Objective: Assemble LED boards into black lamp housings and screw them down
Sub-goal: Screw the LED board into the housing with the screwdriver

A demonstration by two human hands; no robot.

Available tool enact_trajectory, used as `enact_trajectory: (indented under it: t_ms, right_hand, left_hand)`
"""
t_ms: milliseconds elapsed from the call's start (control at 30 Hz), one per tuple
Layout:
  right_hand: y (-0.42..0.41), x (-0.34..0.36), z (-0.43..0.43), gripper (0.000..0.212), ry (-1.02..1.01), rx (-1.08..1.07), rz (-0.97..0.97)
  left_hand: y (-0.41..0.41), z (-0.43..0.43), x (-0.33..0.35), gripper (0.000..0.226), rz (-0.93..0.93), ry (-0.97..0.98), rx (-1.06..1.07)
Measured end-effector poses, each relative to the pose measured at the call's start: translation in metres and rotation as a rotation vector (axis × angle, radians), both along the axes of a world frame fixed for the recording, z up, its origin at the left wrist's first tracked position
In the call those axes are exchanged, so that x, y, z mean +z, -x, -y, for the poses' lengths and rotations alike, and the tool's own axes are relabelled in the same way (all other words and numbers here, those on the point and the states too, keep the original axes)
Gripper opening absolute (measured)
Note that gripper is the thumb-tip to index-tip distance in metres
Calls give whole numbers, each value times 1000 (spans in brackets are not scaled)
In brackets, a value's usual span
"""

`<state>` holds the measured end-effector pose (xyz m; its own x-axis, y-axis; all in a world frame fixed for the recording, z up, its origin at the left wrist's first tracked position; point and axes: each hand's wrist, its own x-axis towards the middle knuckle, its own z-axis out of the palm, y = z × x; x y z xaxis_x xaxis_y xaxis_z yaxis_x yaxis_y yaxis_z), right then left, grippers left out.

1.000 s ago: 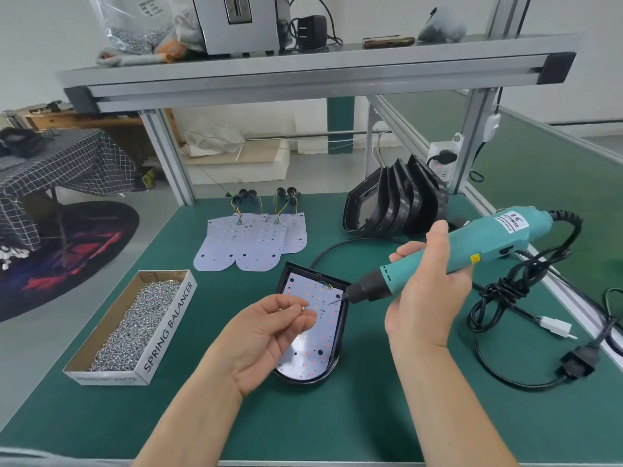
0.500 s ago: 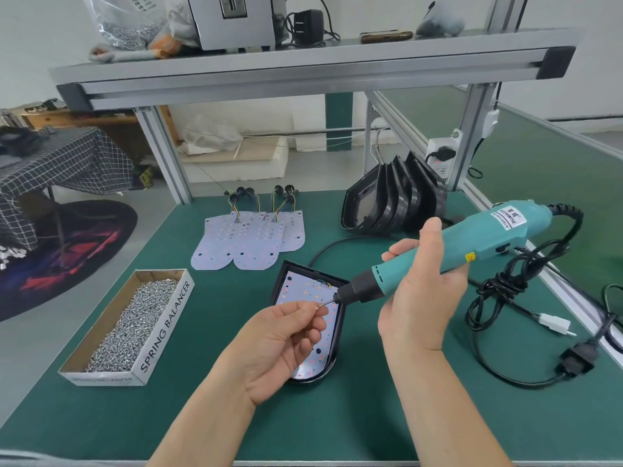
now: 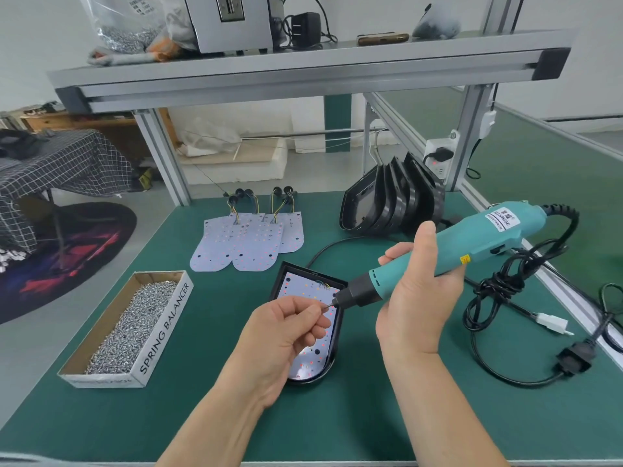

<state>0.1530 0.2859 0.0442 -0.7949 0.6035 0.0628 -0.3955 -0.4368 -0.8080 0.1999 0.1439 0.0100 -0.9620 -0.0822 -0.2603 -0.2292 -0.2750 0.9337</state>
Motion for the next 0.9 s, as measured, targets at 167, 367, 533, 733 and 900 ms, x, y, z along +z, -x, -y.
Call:
enact_trajectory:
  t_ms: [167,367,533,733,900]
  right_hand:
    - [3,-4,0,18,27,7,11]
    - [8,-7,-8,24,41,15,3]
    - [13,-7,-12,37,27,5,-37]
    - [10,-16,0,19,-156,5,-80]
    - [7,-31,11,17,-370,5,-138]
  left_hand:
    - [-2,-4,-3,14,-74,83,51]
    - [2,10,0,24,-37,73,-38]
    - [26,57,-11,32,11,533,305]
    - [37,49,-31,55,282,827,-93]
    - [41,20,-44,37,280,760,-41]
